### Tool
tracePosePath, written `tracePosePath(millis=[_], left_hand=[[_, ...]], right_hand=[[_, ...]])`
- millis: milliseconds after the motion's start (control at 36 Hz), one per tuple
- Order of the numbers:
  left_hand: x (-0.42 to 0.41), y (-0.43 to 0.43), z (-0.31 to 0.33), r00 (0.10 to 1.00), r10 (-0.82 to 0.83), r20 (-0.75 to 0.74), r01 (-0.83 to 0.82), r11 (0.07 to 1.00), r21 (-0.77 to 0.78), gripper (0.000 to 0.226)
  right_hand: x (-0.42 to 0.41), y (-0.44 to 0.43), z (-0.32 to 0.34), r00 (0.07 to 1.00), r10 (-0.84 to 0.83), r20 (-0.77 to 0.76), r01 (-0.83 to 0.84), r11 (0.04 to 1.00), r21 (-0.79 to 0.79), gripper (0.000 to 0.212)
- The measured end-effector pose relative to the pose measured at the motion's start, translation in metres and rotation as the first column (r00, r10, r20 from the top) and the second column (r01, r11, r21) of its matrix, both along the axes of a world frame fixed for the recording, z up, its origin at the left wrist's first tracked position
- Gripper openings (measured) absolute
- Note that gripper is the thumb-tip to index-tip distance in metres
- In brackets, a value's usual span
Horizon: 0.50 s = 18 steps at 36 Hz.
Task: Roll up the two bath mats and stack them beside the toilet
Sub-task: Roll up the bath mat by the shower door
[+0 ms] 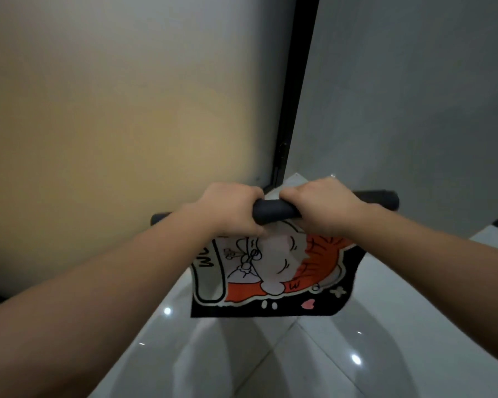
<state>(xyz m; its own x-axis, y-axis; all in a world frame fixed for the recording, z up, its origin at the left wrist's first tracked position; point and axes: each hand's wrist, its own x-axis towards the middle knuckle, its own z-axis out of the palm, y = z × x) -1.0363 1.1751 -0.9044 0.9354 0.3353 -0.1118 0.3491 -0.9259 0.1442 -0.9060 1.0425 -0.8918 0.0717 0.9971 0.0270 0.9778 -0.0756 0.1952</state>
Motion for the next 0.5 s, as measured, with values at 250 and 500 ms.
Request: tracePosePath(millis=[250, 500], left_hand=[[-0.007, 0.003, -0.006, 0.993, 0.093, 0.072, -0.084, 0.99, -0.113, 0.024], [-0.006, -0.019, -0.014, 0.951, 0.007, 0.309, -0.097, 0.955, 0.279, 0.029]], right_hand=[[-0.008, 0.009, -0.004, 0.991, 0.082, 0.108, -0.094, 0.989, 0.112, 0.031], [0.009, 0.015, 0.012, 0.908, -0.243, -0.34, 0.162, 0.954, -0.251, 0.031]])
